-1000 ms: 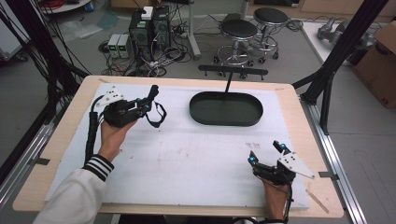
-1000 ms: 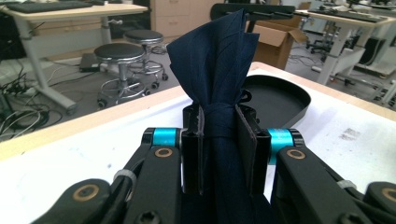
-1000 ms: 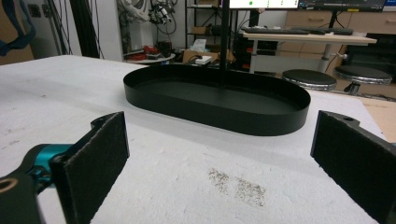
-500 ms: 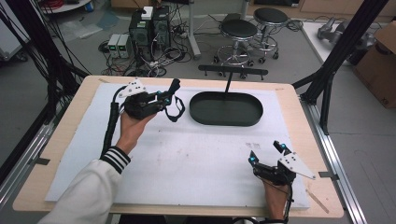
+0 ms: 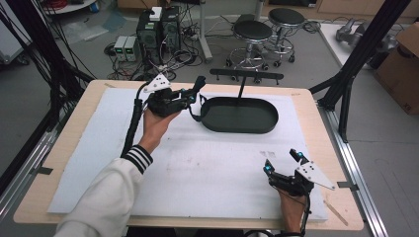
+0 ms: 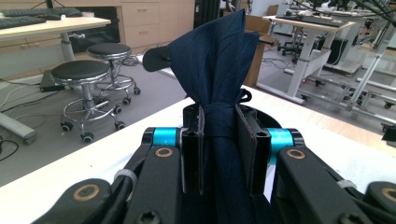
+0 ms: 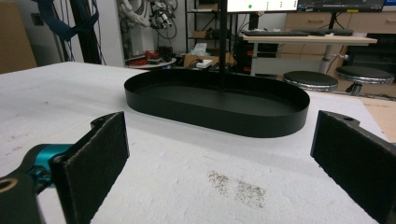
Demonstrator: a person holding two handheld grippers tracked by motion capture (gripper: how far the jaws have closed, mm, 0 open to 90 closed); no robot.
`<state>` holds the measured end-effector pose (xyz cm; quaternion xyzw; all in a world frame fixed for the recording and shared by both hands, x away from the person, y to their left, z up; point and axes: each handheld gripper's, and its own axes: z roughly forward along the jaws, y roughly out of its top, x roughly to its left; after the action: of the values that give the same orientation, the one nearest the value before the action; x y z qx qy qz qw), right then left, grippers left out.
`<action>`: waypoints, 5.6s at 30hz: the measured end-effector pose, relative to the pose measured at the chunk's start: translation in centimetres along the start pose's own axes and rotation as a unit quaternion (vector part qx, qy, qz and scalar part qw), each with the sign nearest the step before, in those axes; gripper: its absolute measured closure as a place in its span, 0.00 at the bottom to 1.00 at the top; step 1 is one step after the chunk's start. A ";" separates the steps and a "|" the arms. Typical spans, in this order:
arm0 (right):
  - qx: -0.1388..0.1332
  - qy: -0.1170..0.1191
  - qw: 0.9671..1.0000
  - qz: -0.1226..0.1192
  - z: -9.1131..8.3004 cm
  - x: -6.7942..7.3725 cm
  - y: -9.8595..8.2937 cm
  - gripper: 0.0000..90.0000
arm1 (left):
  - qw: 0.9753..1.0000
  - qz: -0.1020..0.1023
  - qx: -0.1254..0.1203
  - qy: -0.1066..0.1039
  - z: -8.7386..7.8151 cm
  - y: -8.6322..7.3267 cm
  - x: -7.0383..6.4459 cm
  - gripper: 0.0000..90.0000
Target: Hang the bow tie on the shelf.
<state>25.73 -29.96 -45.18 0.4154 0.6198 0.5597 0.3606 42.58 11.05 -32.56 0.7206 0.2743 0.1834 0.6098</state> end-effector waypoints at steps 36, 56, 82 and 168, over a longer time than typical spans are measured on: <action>-0.014 -0.001 1.000 0.015 -0.2 -0.3 -0.1 0.04 | 0.999 0.032 0.008 0.001 8.1 5.0 -0.1 0.82; -0.016 0.001 1.000 0.019 -0.3 -0.4 -0.1 0.04 | 0.997 0.041 0.009 0.062 10.0 5.4 2.3 0.82; -0.018 0.001 1.000 0.016 -0.3 -0.4 -0.1 0.04 | 0.997 0.007 0.005 0.083 7.5 1.3 3.9 0.82; -0.013 -0.004 1.000 -0.001 -0.2 0.0 -0.1 0.04 | 0.988 0.000 -0.102 0.115 -18.3 -16.5 1.9 0.19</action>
<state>25.50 -30.03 -45.26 0.4126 0.6111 0.5658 0.3690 30.31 28.21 -45.38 0.6283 0.3228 0.2922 0.6447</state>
